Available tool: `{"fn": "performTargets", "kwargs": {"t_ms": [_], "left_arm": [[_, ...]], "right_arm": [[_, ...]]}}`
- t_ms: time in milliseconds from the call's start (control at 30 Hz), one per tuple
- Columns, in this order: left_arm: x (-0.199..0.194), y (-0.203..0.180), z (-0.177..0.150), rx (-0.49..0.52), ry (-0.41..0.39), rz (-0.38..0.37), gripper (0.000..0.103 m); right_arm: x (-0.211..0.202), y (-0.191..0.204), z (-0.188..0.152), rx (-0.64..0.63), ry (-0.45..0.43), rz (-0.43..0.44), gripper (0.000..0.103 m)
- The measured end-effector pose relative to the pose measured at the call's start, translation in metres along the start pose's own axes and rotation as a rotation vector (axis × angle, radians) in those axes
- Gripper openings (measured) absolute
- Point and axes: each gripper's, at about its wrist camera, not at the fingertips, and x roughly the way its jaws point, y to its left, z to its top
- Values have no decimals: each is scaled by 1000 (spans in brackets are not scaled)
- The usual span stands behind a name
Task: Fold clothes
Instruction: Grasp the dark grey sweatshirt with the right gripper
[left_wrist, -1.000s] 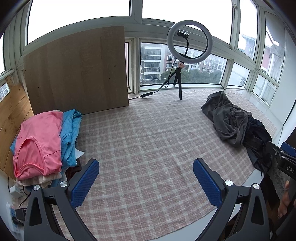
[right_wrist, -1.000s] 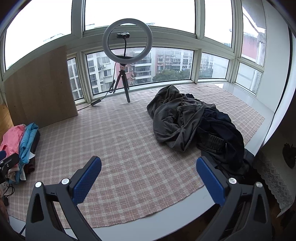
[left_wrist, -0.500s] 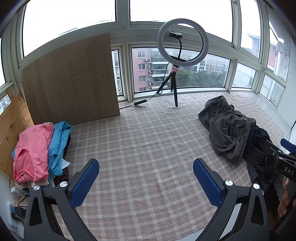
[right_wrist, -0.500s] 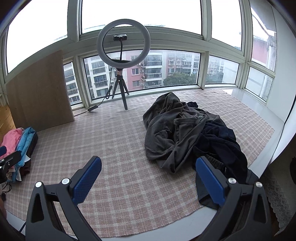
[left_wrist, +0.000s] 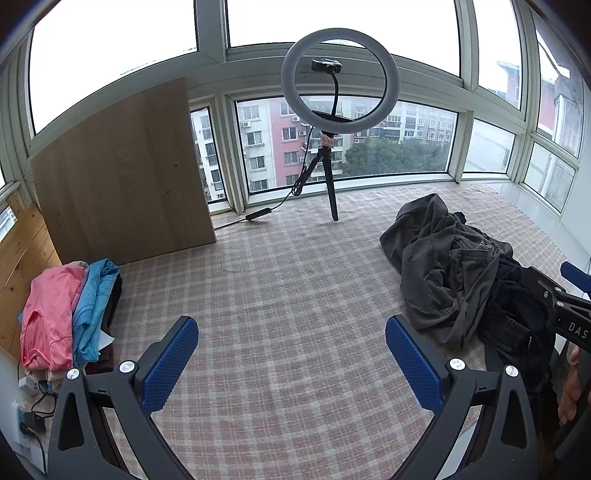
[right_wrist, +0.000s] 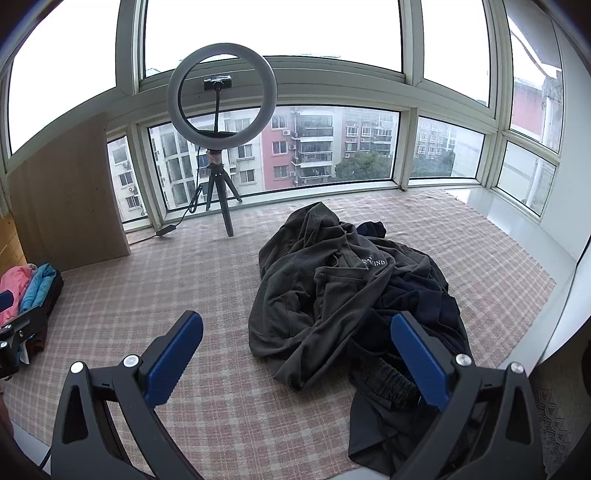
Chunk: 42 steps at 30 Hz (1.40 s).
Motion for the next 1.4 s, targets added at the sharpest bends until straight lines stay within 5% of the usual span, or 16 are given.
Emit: {"fn": "performTargets", "kwargs": {"t_ms": [167,400,533,867,900,933,967,1000,1233,1400], "left_arm": [[3,-2,18,-14,-21,44,102],[-7,37,57,-79,-85,197,102],[-10,57,54,-118,-66,255,102],[5,95,26,-149,81,426,102],[7,98,25,-149,91,436,102],[9,100,25,-148,95,442,102],[11,102,26,-147,95,439,102],[13,103,27,-145,95,436,102],[28,108,30,-111,87,386,102],[22,123,29,-110,59,335,102]], "right_arm": [[20,-42,25,-36,-63,-36,103],[84,-91,93,-52,-5,107,103],[152,-75,100,-122,85,144,103],[328,-27,76,-270,287,25,103],[336,-28,75,-255,299,52,93],[344,-29,74,-239,311,79,53],[349,-32,75,-212,339,132,27],[348,-35,75,-177,356,180,15],[273,-64,97,96,272,453,10],[184,-21,122,51,173,581,9]]}}
